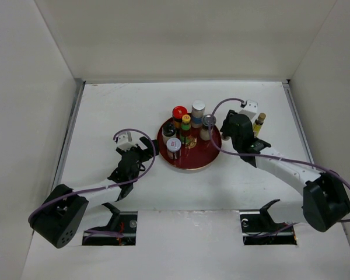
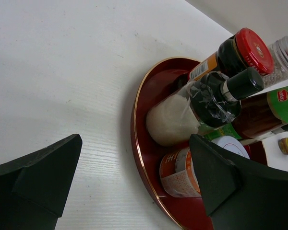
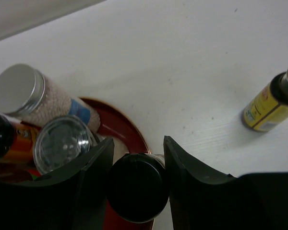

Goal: Organize the condiment bottles

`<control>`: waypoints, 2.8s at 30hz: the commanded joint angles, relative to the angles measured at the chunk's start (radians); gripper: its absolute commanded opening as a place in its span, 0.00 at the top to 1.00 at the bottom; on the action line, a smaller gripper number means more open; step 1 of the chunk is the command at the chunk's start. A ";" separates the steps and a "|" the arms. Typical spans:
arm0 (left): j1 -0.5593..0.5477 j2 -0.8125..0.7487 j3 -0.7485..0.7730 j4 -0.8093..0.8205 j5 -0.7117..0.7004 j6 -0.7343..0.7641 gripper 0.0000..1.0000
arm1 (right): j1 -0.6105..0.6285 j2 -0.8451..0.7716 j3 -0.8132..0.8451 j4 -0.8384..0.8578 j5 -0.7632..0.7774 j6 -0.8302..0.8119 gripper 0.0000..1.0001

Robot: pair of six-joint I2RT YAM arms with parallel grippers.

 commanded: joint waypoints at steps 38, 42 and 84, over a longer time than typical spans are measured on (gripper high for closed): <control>0.012 -0.036 0.007 0.045 0.004 -0.020 0.02 | 0.153 -0.127 -0.021 0.069 0.100 -0.072 0.19; 0.012 -0.007 0.012 0.056 0.016 -0.023 0.02 | 0.010 -0.086 0.057 0.003 0.260 -0.145 0.14; 0.005 -0.015 0.010 0.051 0.022 -0.033 0.02 | -0.322 0.219 0.128 0.048 0.203 -0.052 0.77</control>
